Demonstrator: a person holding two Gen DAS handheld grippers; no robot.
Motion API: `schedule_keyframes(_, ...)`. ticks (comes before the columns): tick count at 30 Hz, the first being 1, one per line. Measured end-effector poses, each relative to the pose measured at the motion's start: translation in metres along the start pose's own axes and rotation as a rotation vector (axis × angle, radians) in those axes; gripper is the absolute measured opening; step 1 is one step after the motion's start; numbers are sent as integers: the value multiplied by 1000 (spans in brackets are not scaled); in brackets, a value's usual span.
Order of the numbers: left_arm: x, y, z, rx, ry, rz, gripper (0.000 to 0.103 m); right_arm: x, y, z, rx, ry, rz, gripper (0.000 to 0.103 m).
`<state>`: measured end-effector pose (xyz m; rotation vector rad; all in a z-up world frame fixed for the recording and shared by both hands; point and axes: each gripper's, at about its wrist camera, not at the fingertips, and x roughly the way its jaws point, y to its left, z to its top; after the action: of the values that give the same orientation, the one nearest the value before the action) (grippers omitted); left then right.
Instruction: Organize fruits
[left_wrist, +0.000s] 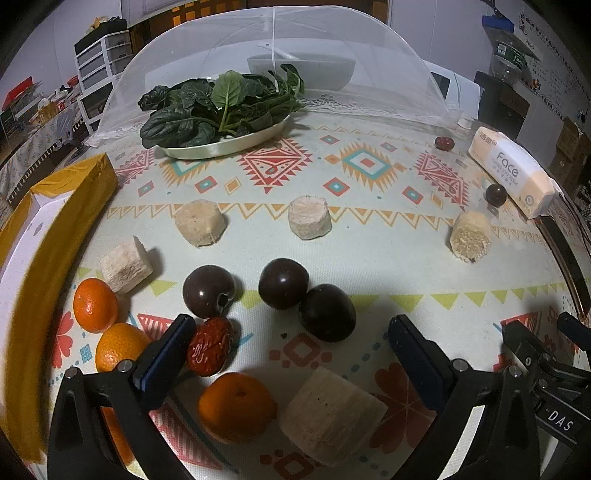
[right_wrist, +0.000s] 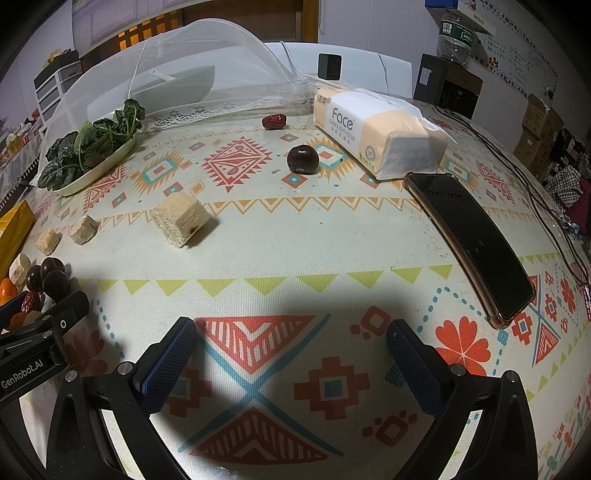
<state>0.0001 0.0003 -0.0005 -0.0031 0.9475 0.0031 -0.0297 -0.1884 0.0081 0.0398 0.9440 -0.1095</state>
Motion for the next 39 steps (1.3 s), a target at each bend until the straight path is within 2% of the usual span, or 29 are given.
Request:
schedule_keyframes(14, 0, 0, 0, 0, 0, 0, 103, 0, 0, 0, 0, 0, 0, 103)
schedule_keyframes(17, -2, -1, 3, -58, 0, 41, 103, 0, 0, 0, 0, 0, 0, 103)
schedule_keyframes(20, -5, -8, -1, -70, 0, 48, 103, 0, -1, -1, 9, -1, 11, 103)
schedule_keyframes(29, -9, -19, -6, -41, 99, 26, 103, -5, -1, -5, -10, 67, 25, 103)
schedule_keyframes(36, -10, -18, -8, 10, 110, -9, 103, -8, -1, -8, -12, 64, 26, 103)
schedule_keyframes(39, -12, -18, -11, 38, 70, -25, 103, -8, 0, -8, -8, 62, 20, 103)
